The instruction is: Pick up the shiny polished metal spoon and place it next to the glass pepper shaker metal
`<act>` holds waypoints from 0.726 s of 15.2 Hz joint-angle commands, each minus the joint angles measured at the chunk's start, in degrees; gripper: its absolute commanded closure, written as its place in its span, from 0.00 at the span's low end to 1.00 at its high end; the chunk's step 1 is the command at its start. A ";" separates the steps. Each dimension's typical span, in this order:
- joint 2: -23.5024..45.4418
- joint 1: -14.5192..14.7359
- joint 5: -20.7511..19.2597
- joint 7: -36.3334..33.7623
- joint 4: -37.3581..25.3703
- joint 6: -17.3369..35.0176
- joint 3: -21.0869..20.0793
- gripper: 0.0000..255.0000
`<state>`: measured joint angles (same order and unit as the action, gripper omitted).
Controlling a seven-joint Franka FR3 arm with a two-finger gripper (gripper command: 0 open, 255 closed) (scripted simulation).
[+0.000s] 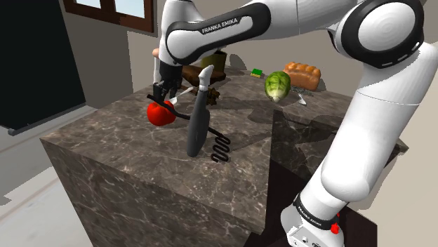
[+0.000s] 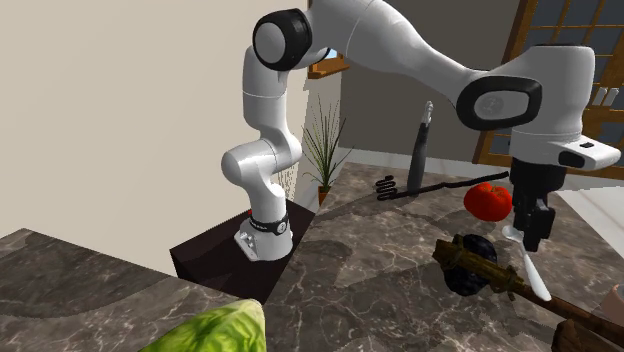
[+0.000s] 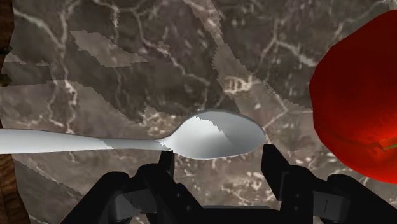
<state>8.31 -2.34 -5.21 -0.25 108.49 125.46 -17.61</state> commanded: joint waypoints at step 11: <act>0.11 0.02 0.00 -0.05 0.16 0.14 -0.01 0.00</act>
<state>8.42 -2.32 -5.21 -0.30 108.65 125.61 -17.62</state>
